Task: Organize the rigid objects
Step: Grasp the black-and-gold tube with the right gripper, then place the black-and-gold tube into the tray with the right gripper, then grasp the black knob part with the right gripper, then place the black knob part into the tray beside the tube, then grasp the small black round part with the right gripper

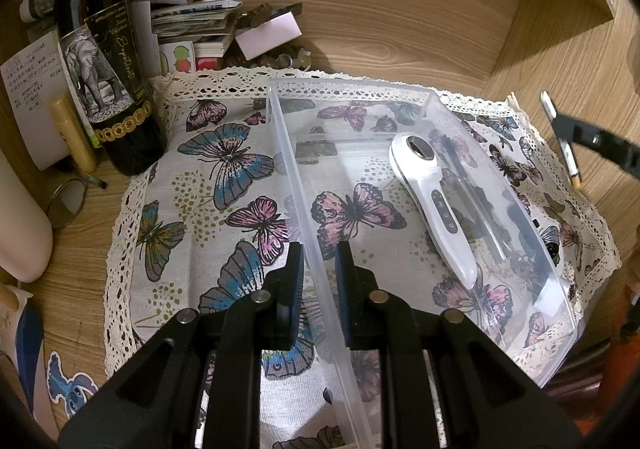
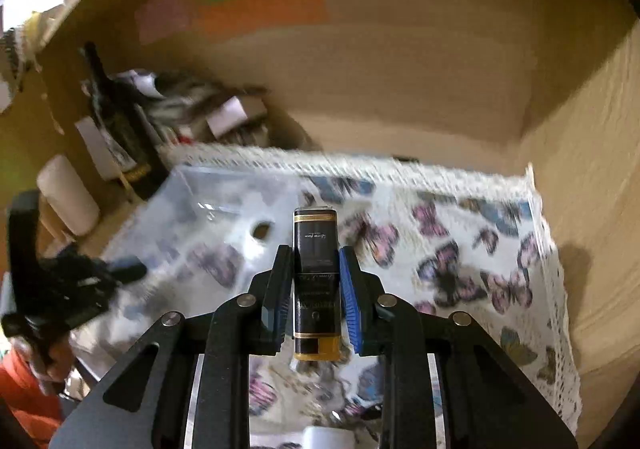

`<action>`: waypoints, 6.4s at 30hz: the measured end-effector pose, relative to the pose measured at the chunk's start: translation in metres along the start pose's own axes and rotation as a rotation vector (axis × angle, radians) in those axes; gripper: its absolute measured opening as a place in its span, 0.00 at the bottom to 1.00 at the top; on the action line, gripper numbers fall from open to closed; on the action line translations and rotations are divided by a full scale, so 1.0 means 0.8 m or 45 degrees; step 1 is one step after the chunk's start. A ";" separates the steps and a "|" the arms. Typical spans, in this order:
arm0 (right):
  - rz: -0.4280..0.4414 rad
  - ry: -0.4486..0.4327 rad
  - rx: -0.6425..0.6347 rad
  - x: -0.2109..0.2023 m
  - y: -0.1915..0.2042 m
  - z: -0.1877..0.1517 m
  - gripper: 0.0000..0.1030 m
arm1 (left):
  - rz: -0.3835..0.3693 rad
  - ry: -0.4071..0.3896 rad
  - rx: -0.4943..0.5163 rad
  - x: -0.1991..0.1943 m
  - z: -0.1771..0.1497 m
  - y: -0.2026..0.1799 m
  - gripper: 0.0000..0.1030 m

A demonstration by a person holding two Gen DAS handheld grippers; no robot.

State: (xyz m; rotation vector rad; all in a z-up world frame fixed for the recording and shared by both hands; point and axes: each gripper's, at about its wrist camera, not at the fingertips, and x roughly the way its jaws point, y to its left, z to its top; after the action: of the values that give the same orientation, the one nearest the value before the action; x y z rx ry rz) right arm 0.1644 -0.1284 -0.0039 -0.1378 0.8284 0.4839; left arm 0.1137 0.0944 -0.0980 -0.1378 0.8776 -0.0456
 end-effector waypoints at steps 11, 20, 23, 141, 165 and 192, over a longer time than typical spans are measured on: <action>0.143 0.029 -0.112 0.026 0.060 0.011 0.21 | 0.001 -0.001 0.001 0.000 0.000 -0.001 0.15; 0.181 0.203 -0.181 0.079 0.090 0.002 0.21 | -0.007 -0.005 0.003 0.001 0.004 -0.004 0.16; 0.182 0.252 -0.204 0.093 0.097 -0.002 0.21 | -0.013 -0.008 0.003 0.001 0.004 -0.002 0.16; 0.121 0.143 -0.159 0.049 0.077 0.000 0.44 | -0.008 -0.014 0.021 -0.001 -0.001 0.001 0.16; -0.248 0.208 0.132 -0.016 -0.041 -0.085 0.51 | -0.003 -0.017 0.034 -0.002 0.000 -0.002 0.16; -0.167 0.143 0.184 -0.009 -0.056 -0.075 0.29 | -0.004 -0.017 0.036 -0.002 0.000 -0.001 0.16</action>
State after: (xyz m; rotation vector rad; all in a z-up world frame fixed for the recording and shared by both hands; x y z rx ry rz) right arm 0.1408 -0.1887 -0.0418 -0.0855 0.9548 0.2940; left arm 0.1125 0.0935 -0.0966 -0.1130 0.8631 -0.0596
